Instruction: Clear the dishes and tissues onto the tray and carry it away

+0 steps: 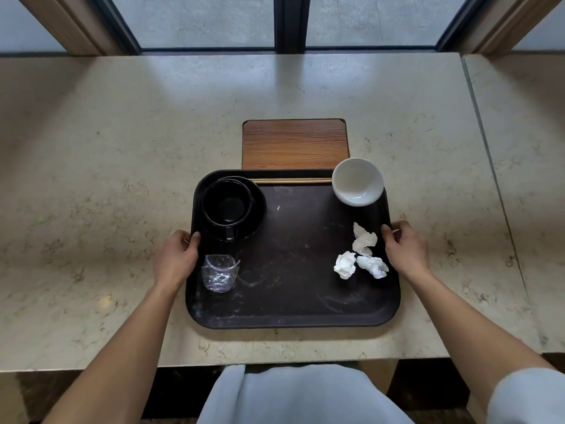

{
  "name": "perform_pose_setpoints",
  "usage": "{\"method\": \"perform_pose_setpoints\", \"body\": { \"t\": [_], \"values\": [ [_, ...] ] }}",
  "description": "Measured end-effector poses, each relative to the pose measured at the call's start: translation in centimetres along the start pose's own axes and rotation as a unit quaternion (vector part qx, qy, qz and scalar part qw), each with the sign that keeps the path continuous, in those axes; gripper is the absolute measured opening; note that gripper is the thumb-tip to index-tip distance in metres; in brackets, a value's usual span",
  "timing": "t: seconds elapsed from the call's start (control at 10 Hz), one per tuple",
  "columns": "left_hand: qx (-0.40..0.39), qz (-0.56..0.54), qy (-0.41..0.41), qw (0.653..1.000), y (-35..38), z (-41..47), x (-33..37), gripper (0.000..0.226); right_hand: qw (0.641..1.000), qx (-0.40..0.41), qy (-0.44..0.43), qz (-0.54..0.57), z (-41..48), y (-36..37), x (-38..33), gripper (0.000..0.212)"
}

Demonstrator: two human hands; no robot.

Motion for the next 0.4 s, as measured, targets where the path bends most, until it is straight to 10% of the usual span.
{"method": "perform_pose_setpoints", "body": {
  "t": [0.4],
  "values": [
    [-0.019,-0.16,-0.087,0.983,-0.1,-10.1,-5.9,0.011,0.992,0.056,0.046,0.106,-10.1,-1.8,3.5,0.032]
  ]
}}
Point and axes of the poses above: each hand's wrist, its own z-axis towards the middle knuckle, its own y-axis out of the palm, x = y × z, the point moved 10 cm from there along z, towards the middle knuckle, and after that the axes turned 12 degrees about z, right-handed, at the moved point
